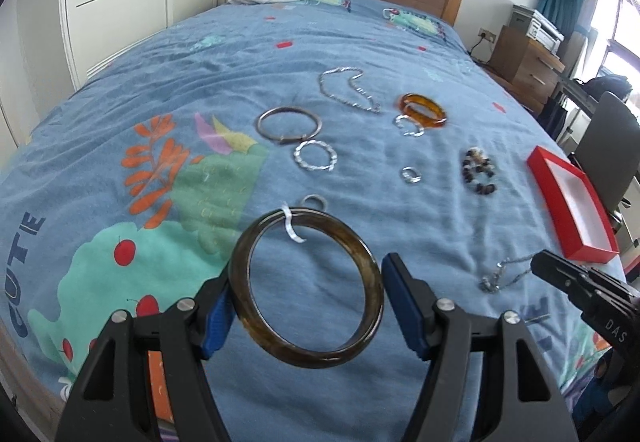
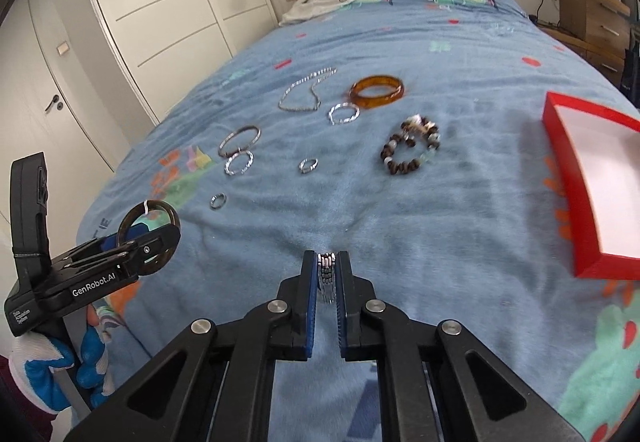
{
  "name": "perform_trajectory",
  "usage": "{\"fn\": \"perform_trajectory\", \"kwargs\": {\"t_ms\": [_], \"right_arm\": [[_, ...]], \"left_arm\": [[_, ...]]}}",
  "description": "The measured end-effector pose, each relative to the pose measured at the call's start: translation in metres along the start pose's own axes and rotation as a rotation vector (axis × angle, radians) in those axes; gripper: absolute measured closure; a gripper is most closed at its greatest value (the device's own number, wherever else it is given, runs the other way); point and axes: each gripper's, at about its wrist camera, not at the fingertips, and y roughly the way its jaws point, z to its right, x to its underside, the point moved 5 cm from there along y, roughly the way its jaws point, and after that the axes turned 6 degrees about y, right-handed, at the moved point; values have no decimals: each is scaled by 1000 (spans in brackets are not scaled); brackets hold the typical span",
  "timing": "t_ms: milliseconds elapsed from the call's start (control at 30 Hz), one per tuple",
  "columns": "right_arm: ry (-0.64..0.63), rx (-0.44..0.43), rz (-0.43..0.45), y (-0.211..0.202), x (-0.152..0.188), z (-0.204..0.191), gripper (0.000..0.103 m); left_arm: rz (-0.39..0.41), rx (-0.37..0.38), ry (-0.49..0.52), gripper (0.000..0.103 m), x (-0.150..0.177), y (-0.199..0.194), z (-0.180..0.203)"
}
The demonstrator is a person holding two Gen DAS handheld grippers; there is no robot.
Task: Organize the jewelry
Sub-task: 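Carry the bangle and watch over the red box and lower them in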
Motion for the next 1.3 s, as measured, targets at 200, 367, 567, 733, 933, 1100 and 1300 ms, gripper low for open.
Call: {"fn": "perform_trajectory", "kwargs": {"t_ms": [200, 367, 567, 733, 933, 1100, 1300], "right_arm": [[4, -1, 38, -30, 1, 5, 94], [21, 17, 80, -57, -3, 20, 94], [44, 66, 149, -103, -24, 57, 94], [62, 120, 192, -133, -46, 97, 94], [83, 200, 222, -155, -81, 167, 94], [94, 242, 204, -144, -106, 223, 94], [109, 256, 147, -100, -122, 284, 94]], "left_arm": [[24, 35, 25, 37, -7, -19, 22], [40, 75, 60, 37, -16, -31, 49], [58, 167, 118, 37, -40, -40, 103], [71, 263, 181, 37, -73, -37, 167], [67, 376, 242, 37, -111, -16, 251], [37, 428, 299, 37, -130, 23, 319], [-26, 434, 328, 37, -136, 83, 370]]}}
